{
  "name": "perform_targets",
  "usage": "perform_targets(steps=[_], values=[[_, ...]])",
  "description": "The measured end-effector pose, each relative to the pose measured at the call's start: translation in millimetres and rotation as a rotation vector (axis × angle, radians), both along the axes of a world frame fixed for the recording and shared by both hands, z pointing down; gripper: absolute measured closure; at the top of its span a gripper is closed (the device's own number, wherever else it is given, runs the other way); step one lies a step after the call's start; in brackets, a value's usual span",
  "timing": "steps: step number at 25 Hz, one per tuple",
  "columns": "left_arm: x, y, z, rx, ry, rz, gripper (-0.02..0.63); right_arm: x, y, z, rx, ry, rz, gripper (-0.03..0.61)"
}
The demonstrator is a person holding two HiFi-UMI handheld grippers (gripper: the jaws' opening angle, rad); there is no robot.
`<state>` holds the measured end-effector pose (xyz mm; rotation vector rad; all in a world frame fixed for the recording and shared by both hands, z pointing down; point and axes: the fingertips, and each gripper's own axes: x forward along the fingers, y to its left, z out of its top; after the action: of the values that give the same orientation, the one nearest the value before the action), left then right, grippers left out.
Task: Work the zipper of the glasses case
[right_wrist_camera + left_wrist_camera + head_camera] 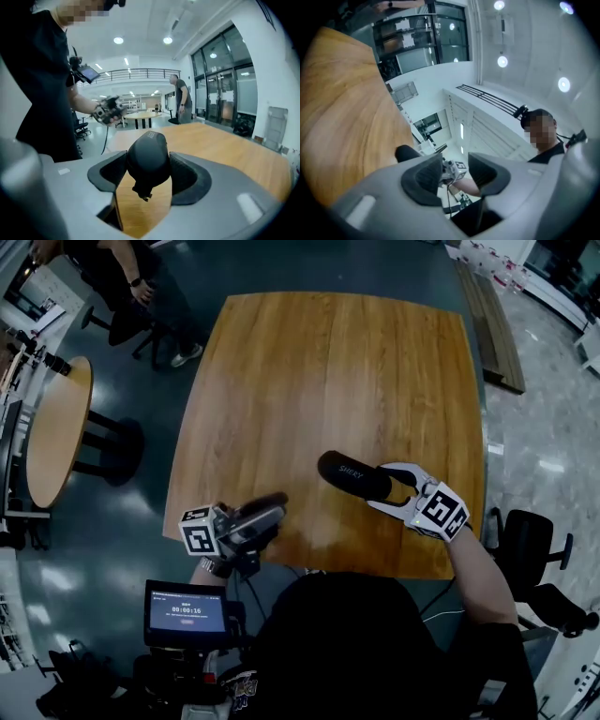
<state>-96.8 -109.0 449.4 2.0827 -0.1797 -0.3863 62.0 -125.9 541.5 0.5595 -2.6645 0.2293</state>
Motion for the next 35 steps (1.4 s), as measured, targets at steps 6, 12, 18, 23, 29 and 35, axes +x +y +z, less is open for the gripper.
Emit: perform_targets(steps=[6,12,18,23,29,35], values=[[29.4,43.4,20.6,-0.076,0.012,0.002,0.451,5.6,-29.6,97.6,-0.068,0.182,-0.034,0.298],[34.3,61.3,23.0,-0.111,0.01,0.021,0.451,20.0,-28.6,128.6,-0.07,0.294,-0.166,0.295],[33.5,74.0,31.8,-0.136,-0.032,-0.017,0.452,41.7,-13.5,154.9,-0.062,0.394,-0.23,0.296],[25.7,76.1,36.2,-0.113,-0.028,-0.003,0.453,40.2,-4.4,176.8,-0.071,0.472,-0.277,0.248],[13.0,75.5,25.9,-0.082,0.004,0.025,0.457,41.7,6.4,149.6,-0.049,0.432,-0.201,0.235],[-0.4,77.8,26.0,-0.031,-0.015,0.042,0.48,50.5,-3.6,68.4,0.017,0.141,0.175,0.304]])
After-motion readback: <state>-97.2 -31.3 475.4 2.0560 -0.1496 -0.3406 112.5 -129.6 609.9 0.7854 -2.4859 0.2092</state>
